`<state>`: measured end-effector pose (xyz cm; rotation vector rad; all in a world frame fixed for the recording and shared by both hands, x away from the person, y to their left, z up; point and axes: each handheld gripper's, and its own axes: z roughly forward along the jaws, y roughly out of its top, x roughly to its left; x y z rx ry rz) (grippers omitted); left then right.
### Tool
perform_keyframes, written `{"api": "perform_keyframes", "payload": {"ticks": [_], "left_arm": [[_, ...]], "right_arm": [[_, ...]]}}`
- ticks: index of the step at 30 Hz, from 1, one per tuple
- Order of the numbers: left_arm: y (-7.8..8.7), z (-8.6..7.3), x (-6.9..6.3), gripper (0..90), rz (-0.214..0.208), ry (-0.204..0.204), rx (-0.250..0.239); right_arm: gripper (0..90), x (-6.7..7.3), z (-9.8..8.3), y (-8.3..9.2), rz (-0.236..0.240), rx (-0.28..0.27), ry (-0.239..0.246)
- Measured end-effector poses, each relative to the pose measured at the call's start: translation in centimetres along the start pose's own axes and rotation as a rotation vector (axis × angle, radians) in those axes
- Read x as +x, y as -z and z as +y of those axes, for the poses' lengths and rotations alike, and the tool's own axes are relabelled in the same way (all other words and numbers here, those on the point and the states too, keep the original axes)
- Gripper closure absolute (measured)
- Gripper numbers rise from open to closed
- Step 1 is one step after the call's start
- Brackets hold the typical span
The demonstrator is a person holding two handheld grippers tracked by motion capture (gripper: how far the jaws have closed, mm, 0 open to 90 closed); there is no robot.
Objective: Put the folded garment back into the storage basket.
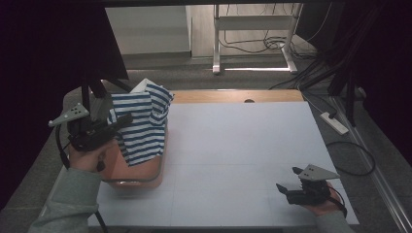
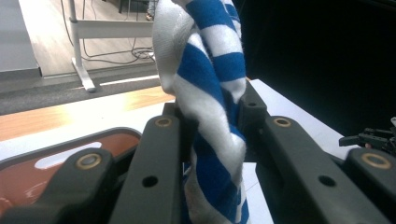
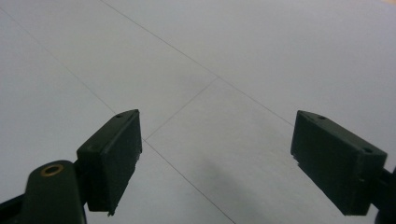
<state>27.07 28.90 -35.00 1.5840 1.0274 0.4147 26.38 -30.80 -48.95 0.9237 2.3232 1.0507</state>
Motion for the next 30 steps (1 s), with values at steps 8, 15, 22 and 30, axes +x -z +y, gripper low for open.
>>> {"api": "perform_keyframes", "payload": {"ticks": [8,15,22,30], "left_arm": [[0.6,-0.1,0.5,75.5,0.022,0.004,0.0],[1.1,-0.4,1.3,75.5,0.044,0.015,0.003],[1.3,-0.6,1.8,75.5,0.066,0.019,0.009],[2.0,-0.6,2.3,75.5,0.09,0.023,0.011]], "right_arm": [[17.0,0.0,0.0,0.0,-0.002,0.003,0.003],[17.1,0.0,0.0,-0.1,-0.002,0.003,0.003],[17.1,0.0,0.0,-0.2,-0.002,0.007,0.009],[17.3,0.0,0.0,-0.2,-0.004,0.01,0.0]]}}
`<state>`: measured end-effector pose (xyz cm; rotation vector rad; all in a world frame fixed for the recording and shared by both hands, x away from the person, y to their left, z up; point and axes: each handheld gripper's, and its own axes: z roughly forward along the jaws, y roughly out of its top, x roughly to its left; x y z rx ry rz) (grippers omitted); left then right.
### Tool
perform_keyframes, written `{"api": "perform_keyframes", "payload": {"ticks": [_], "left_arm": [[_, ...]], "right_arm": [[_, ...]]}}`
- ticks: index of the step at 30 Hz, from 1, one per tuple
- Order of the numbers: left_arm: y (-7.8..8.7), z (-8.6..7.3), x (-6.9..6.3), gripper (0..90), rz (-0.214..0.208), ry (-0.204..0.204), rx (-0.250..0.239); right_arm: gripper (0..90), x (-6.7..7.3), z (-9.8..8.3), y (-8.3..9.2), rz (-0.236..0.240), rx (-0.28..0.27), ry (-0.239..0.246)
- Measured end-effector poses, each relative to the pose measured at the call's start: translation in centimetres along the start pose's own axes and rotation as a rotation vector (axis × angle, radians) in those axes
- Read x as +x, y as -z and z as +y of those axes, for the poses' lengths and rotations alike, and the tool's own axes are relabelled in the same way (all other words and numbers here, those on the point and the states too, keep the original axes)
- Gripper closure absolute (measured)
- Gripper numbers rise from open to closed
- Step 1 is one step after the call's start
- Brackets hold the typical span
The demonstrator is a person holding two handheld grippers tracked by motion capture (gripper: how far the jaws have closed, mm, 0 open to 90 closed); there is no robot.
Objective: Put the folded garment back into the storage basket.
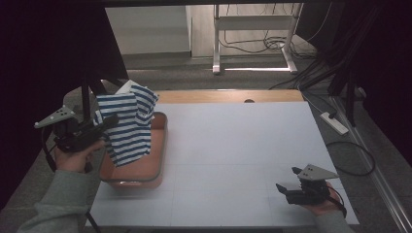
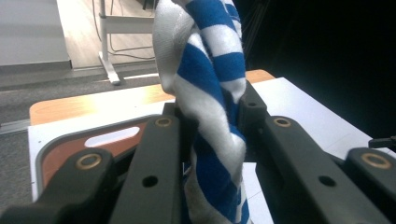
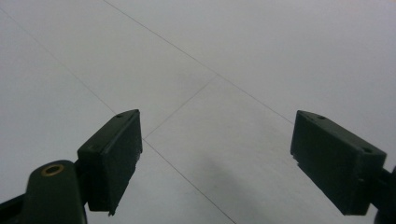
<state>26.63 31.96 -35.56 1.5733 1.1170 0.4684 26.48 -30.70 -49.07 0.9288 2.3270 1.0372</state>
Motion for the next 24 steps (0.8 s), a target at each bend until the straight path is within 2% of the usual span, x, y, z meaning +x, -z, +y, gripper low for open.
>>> {"api": "perform_keyframes", "payload": {"ticks": [6,11,24], "left_arm": [[0.5,-0.3,0.6,75.5,0.019,0.006,0.008],[0.3,-0.7,0.9,75.5,0.023,0.012,0.024],[-1.9,-1.6,1.0,75.5,0.015,0.015,0.089]], "right_arm": [[17.3,0.0,0.0,0.0,-0.001,0.003,0.002],[17.3,0.0,0.0,-0.1,0.001,0.003,0.006],[17.4,0.0,0.0,-0.1,0.002,0.005,0.009]]}}
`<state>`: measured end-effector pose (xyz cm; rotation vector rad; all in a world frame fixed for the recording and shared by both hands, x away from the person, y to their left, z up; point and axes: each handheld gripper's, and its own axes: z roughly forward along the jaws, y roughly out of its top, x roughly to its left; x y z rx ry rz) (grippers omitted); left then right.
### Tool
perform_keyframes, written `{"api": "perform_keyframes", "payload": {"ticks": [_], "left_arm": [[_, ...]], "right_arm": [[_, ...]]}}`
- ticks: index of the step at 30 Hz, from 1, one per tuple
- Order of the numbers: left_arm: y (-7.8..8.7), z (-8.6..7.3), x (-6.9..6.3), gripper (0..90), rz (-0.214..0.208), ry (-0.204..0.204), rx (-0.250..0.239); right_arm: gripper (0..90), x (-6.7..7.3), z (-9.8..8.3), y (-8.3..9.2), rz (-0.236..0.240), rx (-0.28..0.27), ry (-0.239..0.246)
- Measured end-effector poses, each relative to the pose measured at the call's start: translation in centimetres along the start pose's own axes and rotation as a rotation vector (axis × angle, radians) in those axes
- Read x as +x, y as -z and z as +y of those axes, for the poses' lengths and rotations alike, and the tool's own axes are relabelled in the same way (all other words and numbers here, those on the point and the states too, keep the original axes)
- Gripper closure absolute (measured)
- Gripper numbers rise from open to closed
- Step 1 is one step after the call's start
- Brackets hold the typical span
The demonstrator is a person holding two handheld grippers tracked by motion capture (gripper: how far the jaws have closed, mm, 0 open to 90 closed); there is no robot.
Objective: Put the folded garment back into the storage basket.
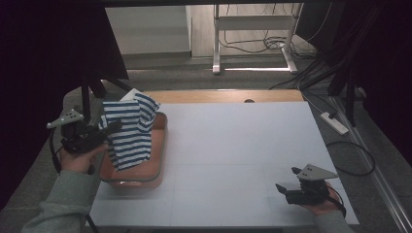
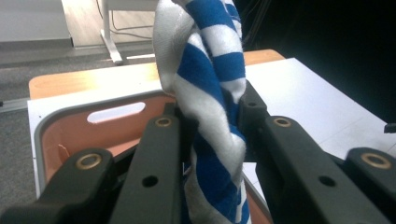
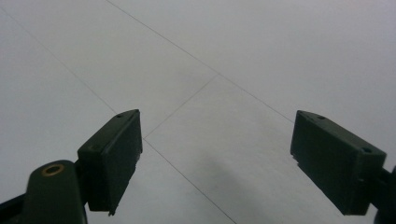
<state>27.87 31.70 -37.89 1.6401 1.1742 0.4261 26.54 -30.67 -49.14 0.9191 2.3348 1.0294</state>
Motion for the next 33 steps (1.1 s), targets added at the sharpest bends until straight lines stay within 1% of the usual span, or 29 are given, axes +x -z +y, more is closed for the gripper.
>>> {"api": "perform_keyframes", "payload": {"ticks": [8,24,33], "left_arm": [[-0.7,-0.4,0.3,75.5,0.005,0.011,0.022],[-2.1,-1.1,0.8,75.4,0.015,0.017,0.075],[-2.9,-1.5,1.3,75.4,0.022,0.03,0.101]], "right_arm": [[17.4,0.0,0.0,0.0,0.0,0.002,-0.001],[17.4,0.0,0.0,0.0,0.001,0.002,0.002],[17.4,0.0,0.0,0.0,0.001,0.004,0.004]]}}
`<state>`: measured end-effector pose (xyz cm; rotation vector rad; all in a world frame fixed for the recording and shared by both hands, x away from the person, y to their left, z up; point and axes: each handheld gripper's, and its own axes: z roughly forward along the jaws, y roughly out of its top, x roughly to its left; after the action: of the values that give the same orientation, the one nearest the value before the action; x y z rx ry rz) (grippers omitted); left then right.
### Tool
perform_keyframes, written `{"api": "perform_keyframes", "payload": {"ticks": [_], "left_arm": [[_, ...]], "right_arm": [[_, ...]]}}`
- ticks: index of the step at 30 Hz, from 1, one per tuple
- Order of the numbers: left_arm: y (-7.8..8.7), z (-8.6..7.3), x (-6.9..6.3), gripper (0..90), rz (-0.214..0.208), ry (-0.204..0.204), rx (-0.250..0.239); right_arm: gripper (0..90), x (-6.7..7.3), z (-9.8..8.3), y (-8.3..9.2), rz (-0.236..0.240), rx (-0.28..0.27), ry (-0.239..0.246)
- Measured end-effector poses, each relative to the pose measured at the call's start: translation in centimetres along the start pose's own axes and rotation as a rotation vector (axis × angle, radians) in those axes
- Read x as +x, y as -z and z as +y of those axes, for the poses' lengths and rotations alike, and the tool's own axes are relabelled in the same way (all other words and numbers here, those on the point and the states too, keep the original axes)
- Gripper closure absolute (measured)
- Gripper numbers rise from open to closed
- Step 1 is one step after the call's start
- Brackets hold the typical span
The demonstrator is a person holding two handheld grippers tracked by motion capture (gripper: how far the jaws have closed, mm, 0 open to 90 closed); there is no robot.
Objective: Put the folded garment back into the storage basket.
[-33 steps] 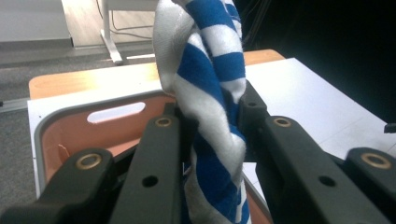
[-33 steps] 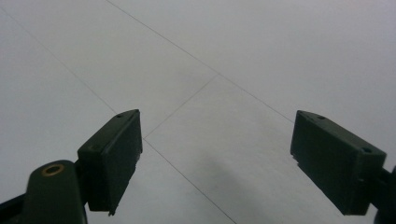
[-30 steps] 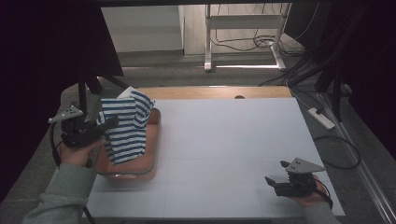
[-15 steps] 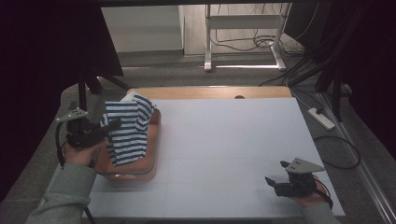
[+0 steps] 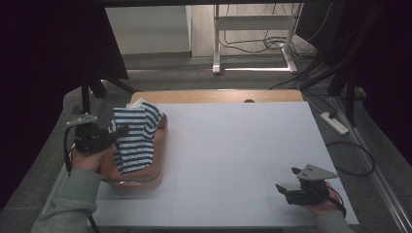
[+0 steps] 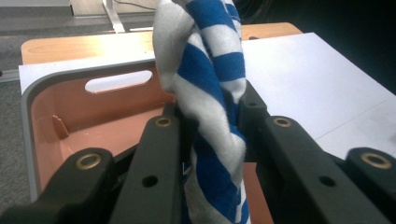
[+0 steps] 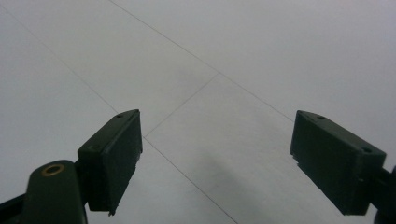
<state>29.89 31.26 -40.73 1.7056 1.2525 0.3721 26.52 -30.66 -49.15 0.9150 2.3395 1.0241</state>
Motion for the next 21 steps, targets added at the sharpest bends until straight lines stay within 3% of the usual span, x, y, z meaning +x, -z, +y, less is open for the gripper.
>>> {"api": "perform_keyframes", "payload": {"ticks": [11,21], "left_arm": [[-1.0,-0.5,0.4,75.4,0.003,0.012,0.046],[-2.8,-1.3,0.8,75.3,0.018,0.022,0.124]], "right_arm": [[17.4,0.0,0.0,0.0,0.0,0.001,0.002],[17.5,0.0,0.0,-0.1,0.001,0.006,0.0]]}}
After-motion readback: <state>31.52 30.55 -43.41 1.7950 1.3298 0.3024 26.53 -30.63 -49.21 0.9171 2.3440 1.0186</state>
